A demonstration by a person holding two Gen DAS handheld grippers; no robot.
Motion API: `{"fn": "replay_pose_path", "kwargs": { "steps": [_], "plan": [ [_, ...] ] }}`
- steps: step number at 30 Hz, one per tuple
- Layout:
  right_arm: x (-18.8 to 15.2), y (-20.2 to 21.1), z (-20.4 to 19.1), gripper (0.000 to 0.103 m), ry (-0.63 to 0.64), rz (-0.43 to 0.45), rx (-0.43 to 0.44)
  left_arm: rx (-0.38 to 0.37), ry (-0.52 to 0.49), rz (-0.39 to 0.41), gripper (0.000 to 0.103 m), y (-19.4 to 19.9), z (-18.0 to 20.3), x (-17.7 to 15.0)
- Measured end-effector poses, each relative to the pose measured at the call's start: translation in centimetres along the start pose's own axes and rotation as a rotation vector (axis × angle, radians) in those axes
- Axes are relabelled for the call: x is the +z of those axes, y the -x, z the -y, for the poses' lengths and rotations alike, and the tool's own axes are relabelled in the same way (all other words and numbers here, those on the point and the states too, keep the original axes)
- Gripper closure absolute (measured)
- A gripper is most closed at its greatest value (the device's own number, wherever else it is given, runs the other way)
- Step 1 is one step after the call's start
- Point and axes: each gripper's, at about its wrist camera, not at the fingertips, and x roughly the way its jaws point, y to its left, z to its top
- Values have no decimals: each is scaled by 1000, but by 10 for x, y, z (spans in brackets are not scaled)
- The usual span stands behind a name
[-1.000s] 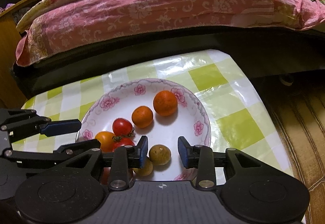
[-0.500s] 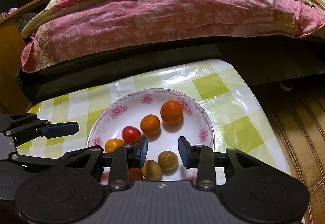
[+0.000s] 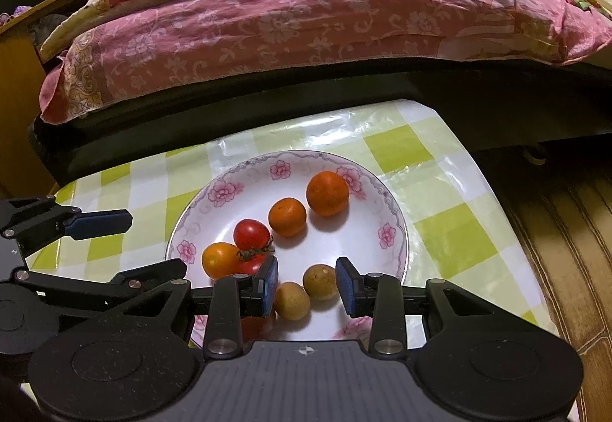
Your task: Organize fruits
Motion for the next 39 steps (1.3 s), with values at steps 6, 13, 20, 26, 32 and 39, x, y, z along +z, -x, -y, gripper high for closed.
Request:
{"fn": "replay_pose_path", "kwargs": {
  "steps": [6,13,20,26,32,39],
  "plan": [
    [-4,8,2,71,-13,8,-13,41,-13,23,15,5,3,-1],
    [-9,18,2,71,-30,16,-24,96,-62,30,9,9,13,-3],
    [-15,24,2,71,-49,10,-44,74,-32,2,5,9,13,-4],
    [-18,30,0,71,-49,14,-47,71,28,-7,1,11,6,-5],
    [-19,33,-1,71,-50,15,-50,76,46,-17,0,13,3,-8],
    [-22,38,-5,71,-42,15,-48,68,48,-18,0,18,5,-12]
  ]
}}
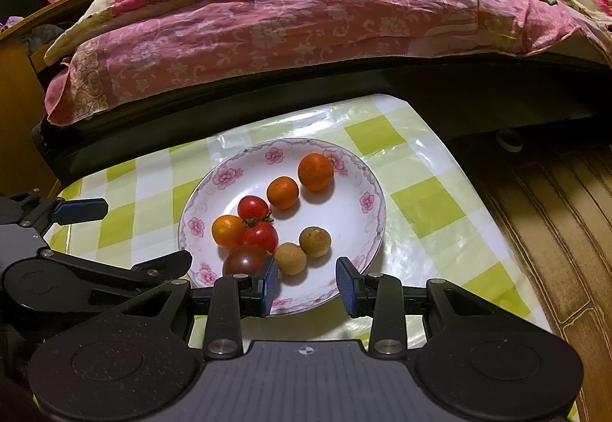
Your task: Organize fruits
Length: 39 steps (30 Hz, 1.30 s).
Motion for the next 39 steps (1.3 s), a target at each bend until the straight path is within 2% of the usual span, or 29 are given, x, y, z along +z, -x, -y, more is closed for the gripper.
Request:
{"fn": "replay_pose_path", "kwargs": {
  "steps": [23,39],
  "plan": [
    [-24,25,-14,71,-22,-13,19,-20,17,3,0,25,0,-21],
    [-43,50,-26,71,-18,1,14,4,49,9,0,50,-5,-42]
  ]
}}
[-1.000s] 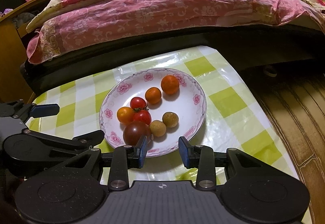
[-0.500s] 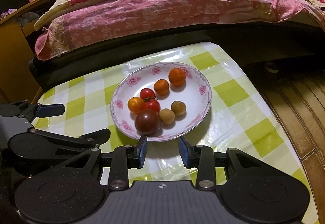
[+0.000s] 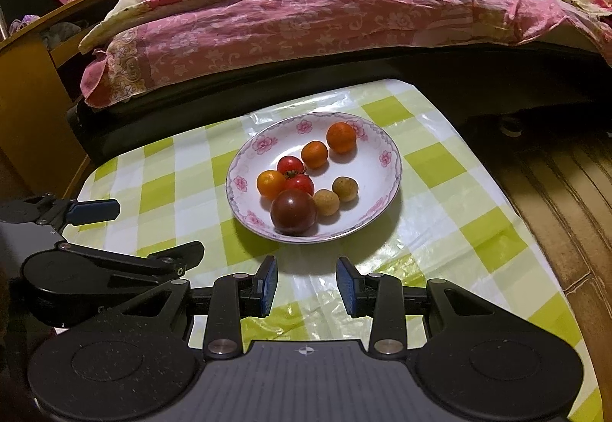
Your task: Organize fruits
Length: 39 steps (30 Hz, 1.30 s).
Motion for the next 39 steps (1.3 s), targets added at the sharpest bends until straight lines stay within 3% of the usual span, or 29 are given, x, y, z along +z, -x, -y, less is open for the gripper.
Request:
{"fn": "replay_pose_path", "kwargs": {
  "steps": [26,31,39],
  "plan": [
    [-28,32,-16,70,3,10,-14,5,36,17,0,34,10,-30],
    [-32,36,-19,64,7,13,-16,3,41,20,0,41,12,-37],
    [-39,45,-24,64,16,20,-15,7,52,26,0,53,13,-45]
  ]
}}
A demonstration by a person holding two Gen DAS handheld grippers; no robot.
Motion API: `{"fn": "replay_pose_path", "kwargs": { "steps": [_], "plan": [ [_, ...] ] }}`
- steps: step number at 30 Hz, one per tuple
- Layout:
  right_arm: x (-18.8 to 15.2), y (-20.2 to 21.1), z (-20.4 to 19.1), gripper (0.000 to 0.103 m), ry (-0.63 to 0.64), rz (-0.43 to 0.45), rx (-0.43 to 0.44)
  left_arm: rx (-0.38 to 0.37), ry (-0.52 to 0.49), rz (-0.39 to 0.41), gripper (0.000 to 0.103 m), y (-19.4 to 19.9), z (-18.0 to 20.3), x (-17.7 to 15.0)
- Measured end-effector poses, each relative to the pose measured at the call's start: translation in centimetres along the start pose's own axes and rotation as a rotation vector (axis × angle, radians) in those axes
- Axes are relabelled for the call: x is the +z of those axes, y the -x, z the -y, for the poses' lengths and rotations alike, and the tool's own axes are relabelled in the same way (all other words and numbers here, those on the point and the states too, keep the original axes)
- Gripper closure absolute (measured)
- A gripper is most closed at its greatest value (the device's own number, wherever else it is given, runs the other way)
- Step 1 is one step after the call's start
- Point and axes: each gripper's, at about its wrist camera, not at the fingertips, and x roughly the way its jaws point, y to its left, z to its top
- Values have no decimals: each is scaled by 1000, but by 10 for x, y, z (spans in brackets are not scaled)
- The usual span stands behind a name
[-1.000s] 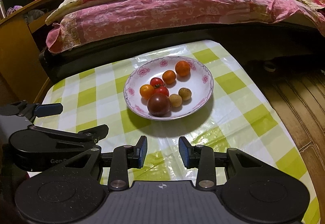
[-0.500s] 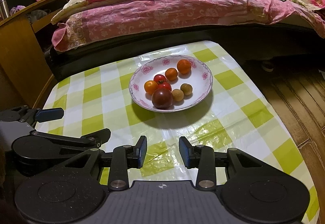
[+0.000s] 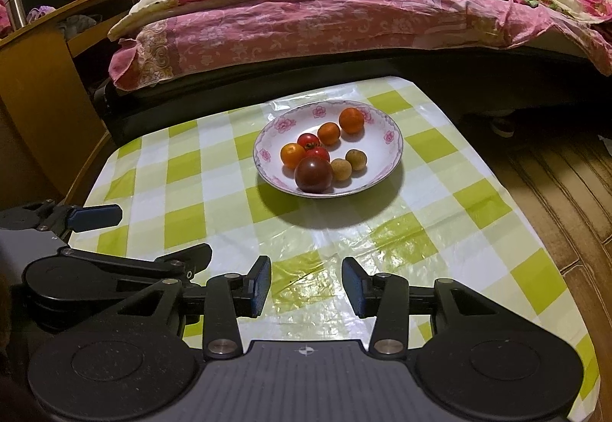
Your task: Organize fruits
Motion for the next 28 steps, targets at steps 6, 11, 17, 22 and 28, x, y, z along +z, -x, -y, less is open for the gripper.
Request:
{"fn": "replay_pose_path", "kwargs": {
  "steps": [6,11,17,22,28],
  "plan": [
    [-5,7,-2,64,4,6,-4,2,3,10,0,8,1,-4],
    [-10,13,-4,64,6,14,-9,3,2,17,0,15,3,-9],
    [-16,20,-4,64,6,18,-16,4,-1,21,0,20,5,-11],
    [-19,23,-3,64,6,21,-20,11,-6,28,0,27,8,-16],
    [-21,26,-3,64,4,27,-21,24,-2,39,0,35,9,-20]
  ]
}}
